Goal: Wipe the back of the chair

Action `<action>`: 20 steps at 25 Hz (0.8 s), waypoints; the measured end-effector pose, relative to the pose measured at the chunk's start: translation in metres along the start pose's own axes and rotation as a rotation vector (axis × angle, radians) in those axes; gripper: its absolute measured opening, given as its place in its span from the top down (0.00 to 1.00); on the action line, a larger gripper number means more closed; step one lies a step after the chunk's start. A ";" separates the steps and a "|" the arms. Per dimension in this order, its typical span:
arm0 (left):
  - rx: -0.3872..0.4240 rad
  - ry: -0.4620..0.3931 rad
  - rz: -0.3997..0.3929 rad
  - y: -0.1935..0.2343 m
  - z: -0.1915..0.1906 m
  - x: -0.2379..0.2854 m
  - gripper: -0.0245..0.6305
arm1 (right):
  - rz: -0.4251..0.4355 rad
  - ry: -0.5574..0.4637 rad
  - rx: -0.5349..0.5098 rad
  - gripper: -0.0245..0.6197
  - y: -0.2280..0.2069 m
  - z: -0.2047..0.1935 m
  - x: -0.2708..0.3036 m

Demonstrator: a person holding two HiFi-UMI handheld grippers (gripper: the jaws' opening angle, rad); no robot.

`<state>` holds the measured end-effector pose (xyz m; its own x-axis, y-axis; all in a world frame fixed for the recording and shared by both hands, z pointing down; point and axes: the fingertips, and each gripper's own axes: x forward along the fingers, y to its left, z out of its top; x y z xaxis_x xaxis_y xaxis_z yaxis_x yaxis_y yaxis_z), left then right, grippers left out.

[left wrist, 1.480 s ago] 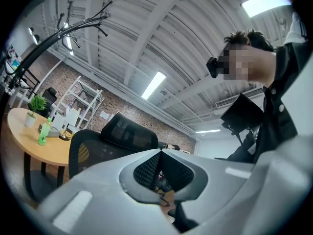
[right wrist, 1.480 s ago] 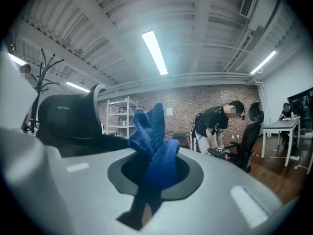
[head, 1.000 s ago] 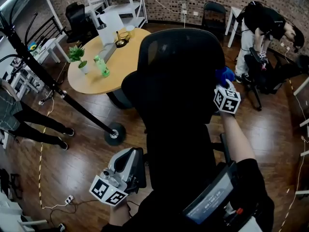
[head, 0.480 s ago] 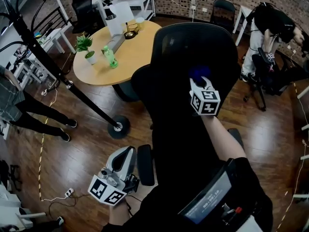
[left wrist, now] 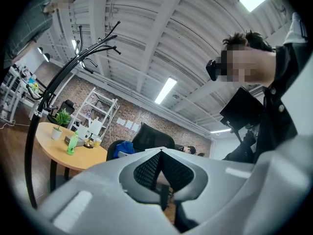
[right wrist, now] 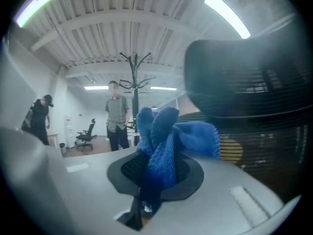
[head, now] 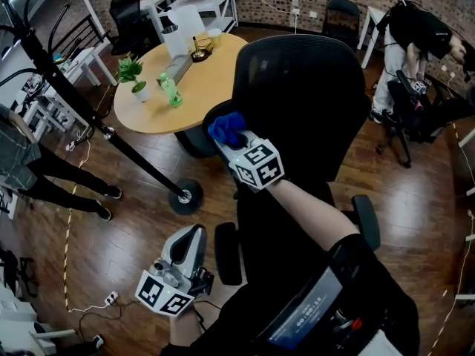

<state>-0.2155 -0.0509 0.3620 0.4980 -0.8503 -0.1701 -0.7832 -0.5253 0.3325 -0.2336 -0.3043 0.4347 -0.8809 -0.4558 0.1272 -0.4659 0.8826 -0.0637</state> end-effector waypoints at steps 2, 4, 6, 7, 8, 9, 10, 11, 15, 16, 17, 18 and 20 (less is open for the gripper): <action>0.006 0.000 0.002 -0.003 0.001 0.001 0.96 | 0.150 -0.013 -0.011 0.88 0.030 0.005 0.005; 0.009 0.002 0.009 -0.005 0.002 0.002 0.96 | 0.223 -0.027 0.006 0.88 0.041 0.007 0.006; 0.010 0.002 0.017 -0.006 0.003 0.003 0.96 | 0.196 -0.010 0.033 0.88 0.027 -0.001 0.007; 0.010 0.003 0.020 -0.007 0.002 0.003 0.96 | 0.157 0.005 0.045 0.88 0.014 -0.009 0.005; 0.010 0.005 0.023 -0.008 0.002 0.004 0.96 | 0.114 0.018 0.057 0.88 0.000 -0.017 0.001; 0.010 0.007 0.025 -0.009 0.000 0.004 0.96 | 0.071 0.026 0.073 0.88 -0.015 -0.026 -0.005; 0.010 0.008 0.025 -0.009 -0.001 0.006 0.96 | 0.031 0.029 0.090 0.88 -0.031 -0.032 -0.012; 0.010 0.010 0.023 -0.010 -0.003 0.008 0.96 | -0.002 0.025 0.107 0.88 -0.046 -0.037 -0.021; 0.006 0.024 -0.003 -0.015 -0.010 0.023 0.96 | -0.086 -0.007 0.149 0.88 -0.093 -0.046 -0.060; 0.005 0.028 -0.012 -0.018 -0.012 0.027 0.96 | -0.108 -0.013 0.154 0.88 -0.104 -0.046 -0.071; 0.004 0.032 -0.022 -0.021 -0.013 0.032 0.96 | -0.132 -0.019 0.159 0.88 -0.115 -0.047 -0.082; 0.003 0.037 -0.032 -0.025 -0.015 0.036 0.96 | -0.156 -0.024 0.165 0.88 -0.126 -0.048 -0.094; 0.001 0.045 -0.054 -0.033 -0.019 0.045 0.96 | -0.209 -0.035 0.177 0.88 -0.149 -0.050 -0.120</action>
<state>-0.1599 -0.0713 0.3610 0.5560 -0.8183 -0.1457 -0.7551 -0.5706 0.3229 -0.0543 -0.3749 0.4784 -0.7649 -0.6325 0.1218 -0.6426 0.7363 -0.2122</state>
